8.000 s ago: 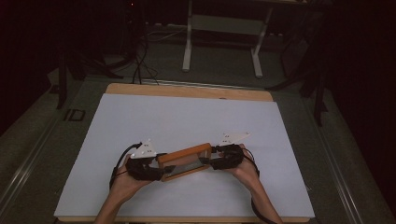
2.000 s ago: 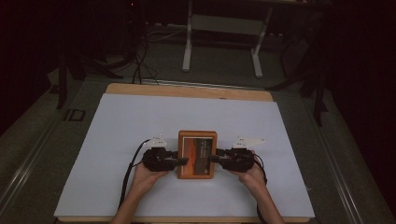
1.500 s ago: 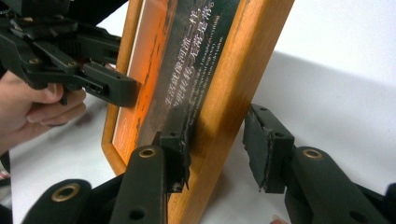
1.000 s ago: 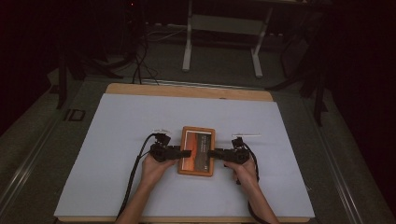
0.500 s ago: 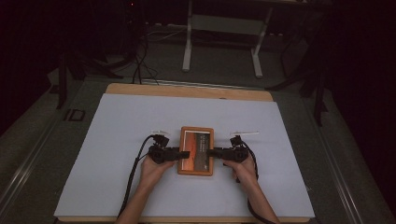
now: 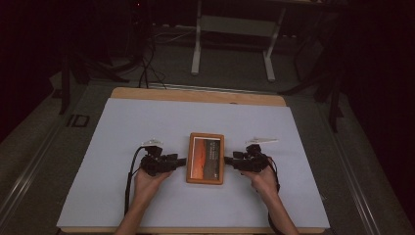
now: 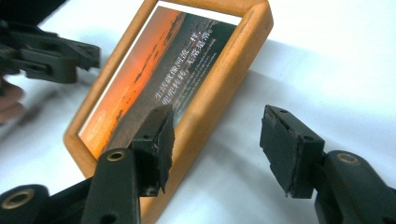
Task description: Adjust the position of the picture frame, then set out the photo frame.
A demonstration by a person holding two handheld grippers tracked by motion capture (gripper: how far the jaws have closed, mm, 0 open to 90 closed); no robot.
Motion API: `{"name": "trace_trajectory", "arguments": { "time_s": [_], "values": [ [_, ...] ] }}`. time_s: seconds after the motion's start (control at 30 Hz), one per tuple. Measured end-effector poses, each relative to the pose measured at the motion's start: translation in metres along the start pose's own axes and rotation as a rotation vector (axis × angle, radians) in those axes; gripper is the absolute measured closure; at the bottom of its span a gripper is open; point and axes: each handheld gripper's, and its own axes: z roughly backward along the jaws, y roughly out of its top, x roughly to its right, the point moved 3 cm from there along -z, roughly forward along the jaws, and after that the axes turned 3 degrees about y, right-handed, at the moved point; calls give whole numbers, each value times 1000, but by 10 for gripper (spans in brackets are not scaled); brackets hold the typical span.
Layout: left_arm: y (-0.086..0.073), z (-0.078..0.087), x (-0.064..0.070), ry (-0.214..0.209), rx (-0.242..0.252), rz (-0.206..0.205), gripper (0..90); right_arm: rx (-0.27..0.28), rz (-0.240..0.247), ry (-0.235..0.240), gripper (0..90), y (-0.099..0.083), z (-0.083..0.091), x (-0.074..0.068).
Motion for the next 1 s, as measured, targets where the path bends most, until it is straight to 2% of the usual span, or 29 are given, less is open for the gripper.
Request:
{"name": "trace_trajectory", "arguments": {
  "time_s": [0.07, 0.13, 0.23, 0.27, 0.3, 0.33, 0.4, 0.5, 0.63, 0.7, 0.73, 1.0],
  "values": [
    [-1, 2, 1, -6, 3, -9, 452, -1, 12, -6, 436, 1, 0, -1],
    [-2, 3, 4, 12, -3, -34, 468, 2, 48, -26, 437, 4, -1, -6],
    [-3, 4, 6, 18, -4, -45, 467, 1, 68, -41, 436, 6, -2, -8],
    [-5, 4, 10, 31, -9, -63, 467, 0, 85, -52, 436, 8, -2, -11],
    [-7, 4, 12, 31, -14, -67, 464, 2, 133, -65, 446, 11, -3, -16],
    [-8, 4, 13, 32, -18, -74, 465, 5, 153, -62, 458, 12, -3, -19],
    [-10, 4, 15, 44, -22, -88, 467, 3, 185, -70, 479, 15, -5, -24],
    [-9, 6, 16, 42, -14, -79, 473, 9, 220, -105, 537, 22, -9, -26],
    [-8, 9, 16, 24, -4, -64, 494, 24, 219, -97, 790, 32, -14, -22],
    [-7, 9, 16, 20, -1, -66, 493, 29, 220, -98, 875, 37, -19, -20],
    [-7, 10, 17, 17, 2, -66, 493, 29, 218, -101, 899, 38, -20, -19],
    [-2, 17, 22, -8, 41, -62, 479, 26, 223, -145, 900, 53, -42, -16]
  ]
}}
